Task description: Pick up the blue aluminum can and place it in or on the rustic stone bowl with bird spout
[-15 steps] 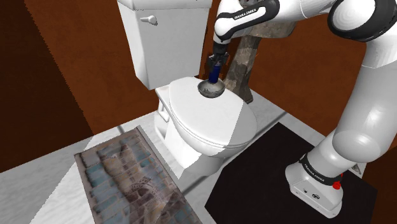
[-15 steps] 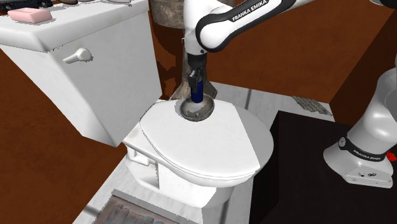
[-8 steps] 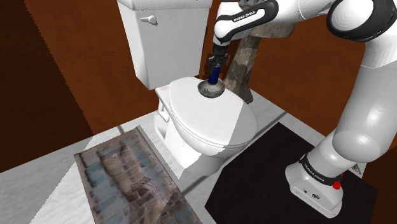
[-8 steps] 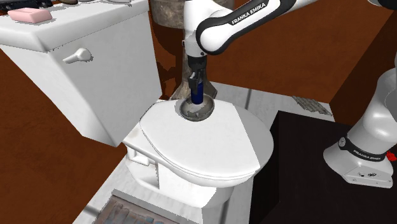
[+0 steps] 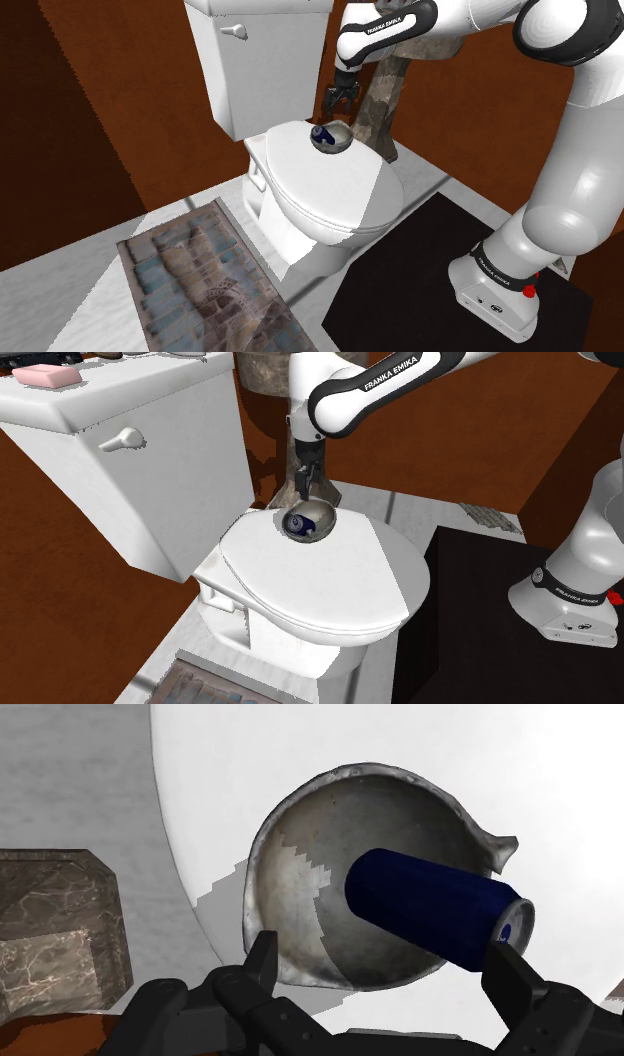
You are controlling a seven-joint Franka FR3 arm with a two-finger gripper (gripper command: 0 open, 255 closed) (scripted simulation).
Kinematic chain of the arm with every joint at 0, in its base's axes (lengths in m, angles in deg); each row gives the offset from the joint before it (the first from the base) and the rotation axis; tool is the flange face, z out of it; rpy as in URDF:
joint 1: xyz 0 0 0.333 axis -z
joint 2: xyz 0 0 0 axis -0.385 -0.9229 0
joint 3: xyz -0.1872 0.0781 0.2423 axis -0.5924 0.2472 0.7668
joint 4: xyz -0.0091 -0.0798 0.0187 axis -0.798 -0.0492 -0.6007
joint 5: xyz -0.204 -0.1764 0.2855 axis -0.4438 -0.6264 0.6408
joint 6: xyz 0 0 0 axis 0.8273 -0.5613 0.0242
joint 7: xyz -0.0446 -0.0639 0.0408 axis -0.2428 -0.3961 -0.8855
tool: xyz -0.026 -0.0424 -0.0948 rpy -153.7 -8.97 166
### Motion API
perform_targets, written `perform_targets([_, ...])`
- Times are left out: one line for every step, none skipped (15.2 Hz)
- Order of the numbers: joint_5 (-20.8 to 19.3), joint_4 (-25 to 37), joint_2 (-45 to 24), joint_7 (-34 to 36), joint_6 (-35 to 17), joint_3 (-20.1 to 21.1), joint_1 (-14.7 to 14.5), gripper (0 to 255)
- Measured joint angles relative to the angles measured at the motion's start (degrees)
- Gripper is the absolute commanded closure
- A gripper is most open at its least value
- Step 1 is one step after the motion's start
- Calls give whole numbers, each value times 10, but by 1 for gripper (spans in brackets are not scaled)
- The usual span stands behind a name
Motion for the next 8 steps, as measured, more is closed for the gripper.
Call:
perform_targets([0, 5, 3, -1, 8, 0, 1, 0])
perform_targets([1, 9, 11, -1, 20, 0, 0, 0])
perform_targets([1, 17, 18, -1, 34, 1, 0, 0])
perform_targets([1, 30, 22, -1, 51, 1, 0, 0])
perform_targets([2, 35, 24, -1, 58, 1, 0, 0])
perform_targets([2, 35, 26, -1, 60, 1, -1, 0])
perform_targets([2, 35, 27, -1, 61, 1, -1, 0])
perform_targets([2, 35, 27, -1, 62, 1, -1, 0])
